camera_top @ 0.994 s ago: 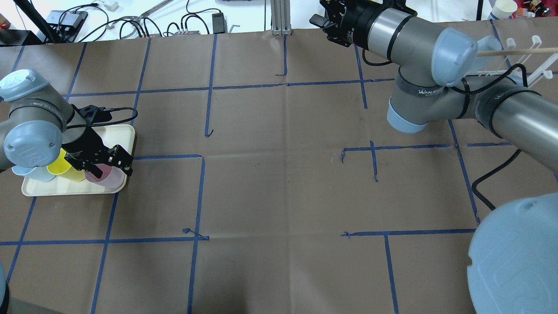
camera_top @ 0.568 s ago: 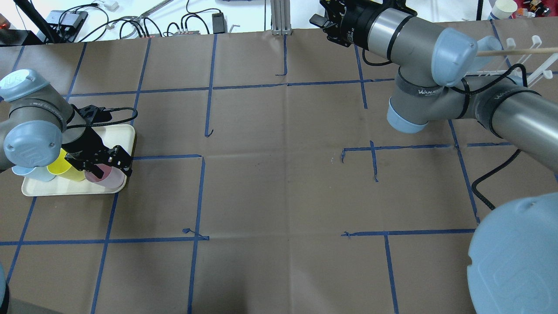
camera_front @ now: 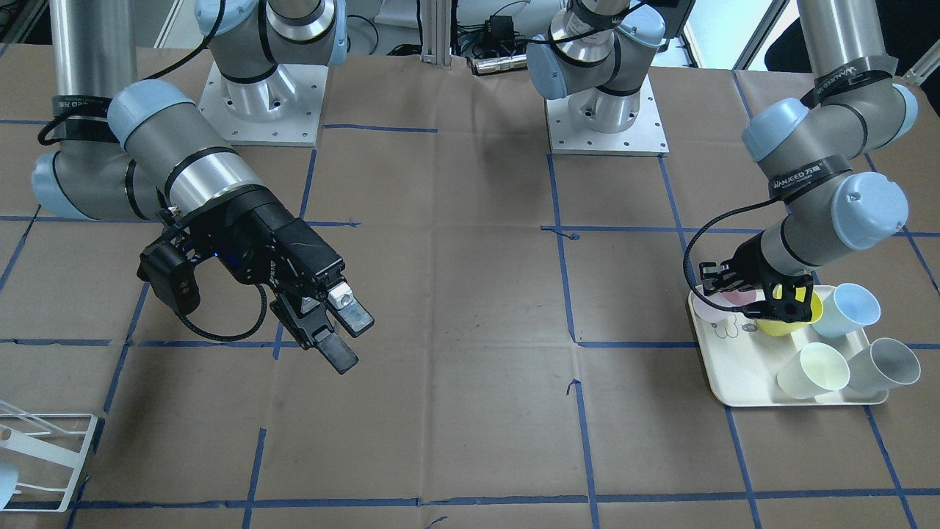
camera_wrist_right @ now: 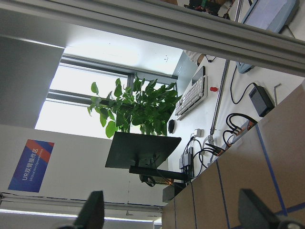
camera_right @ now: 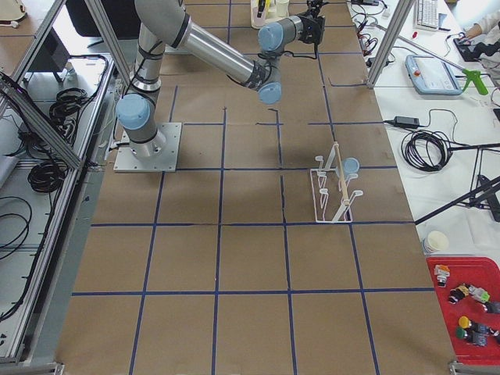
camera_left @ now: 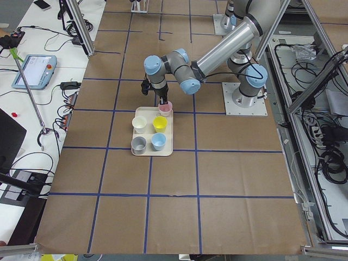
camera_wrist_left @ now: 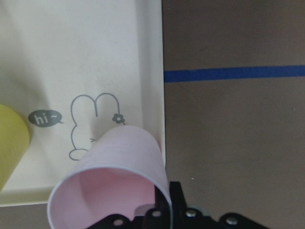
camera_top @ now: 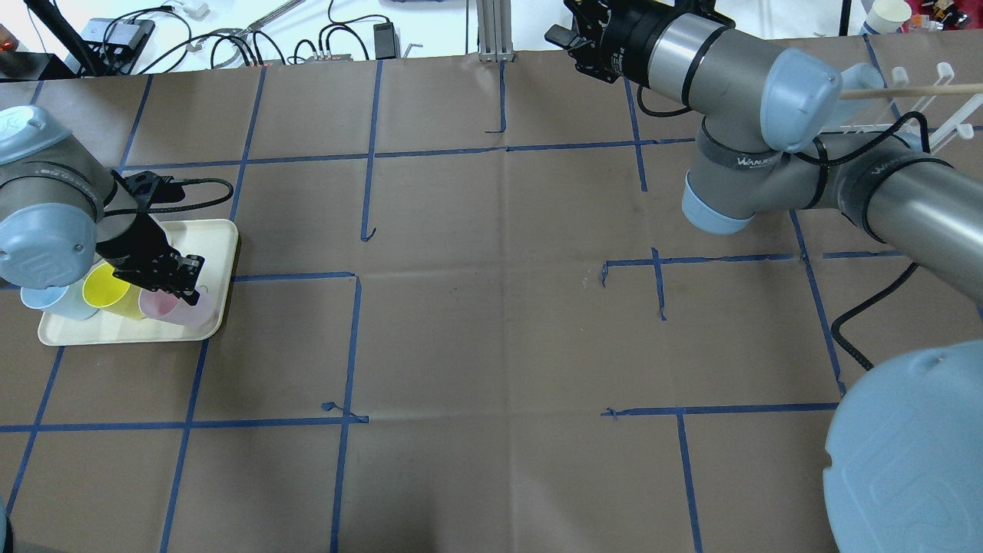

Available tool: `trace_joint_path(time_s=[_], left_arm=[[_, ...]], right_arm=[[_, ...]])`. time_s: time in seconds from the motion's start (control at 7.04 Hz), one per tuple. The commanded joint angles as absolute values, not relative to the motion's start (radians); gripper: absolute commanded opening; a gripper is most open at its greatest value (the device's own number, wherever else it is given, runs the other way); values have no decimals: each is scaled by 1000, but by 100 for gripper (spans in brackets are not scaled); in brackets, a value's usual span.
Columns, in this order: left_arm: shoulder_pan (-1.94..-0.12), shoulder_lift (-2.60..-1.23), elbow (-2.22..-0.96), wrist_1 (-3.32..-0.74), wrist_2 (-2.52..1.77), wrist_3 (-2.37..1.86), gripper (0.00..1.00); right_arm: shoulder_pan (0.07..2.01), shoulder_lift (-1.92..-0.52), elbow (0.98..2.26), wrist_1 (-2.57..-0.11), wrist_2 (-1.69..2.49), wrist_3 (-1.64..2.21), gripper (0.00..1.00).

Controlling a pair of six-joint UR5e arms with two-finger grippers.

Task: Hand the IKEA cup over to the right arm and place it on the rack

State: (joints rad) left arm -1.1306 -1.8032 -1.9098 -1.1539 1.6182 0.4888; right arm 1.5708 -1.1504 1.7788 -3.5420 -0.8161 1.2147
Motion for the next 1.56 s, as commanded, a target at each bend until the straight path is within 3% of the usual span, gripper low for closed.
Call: trace_joint_path(time_s=[0.0, 0.71, 1.42], left_arm=[[-1137, -1757, -1856, -1192, 1655, 492, 0], [-1172, -1753, -1579, -1381, 1648, 523, 0], [-1183, -1753, -1600, -1189, 1297, 614, 0]], right_arm=[[1571, -1150, 1778, -3542, -815, 1215, 100], [1571, -1144, 1781, -3639, -819, 1311, 100], [1571, -1103, 1840, -3810, -854, 1448, 100]])
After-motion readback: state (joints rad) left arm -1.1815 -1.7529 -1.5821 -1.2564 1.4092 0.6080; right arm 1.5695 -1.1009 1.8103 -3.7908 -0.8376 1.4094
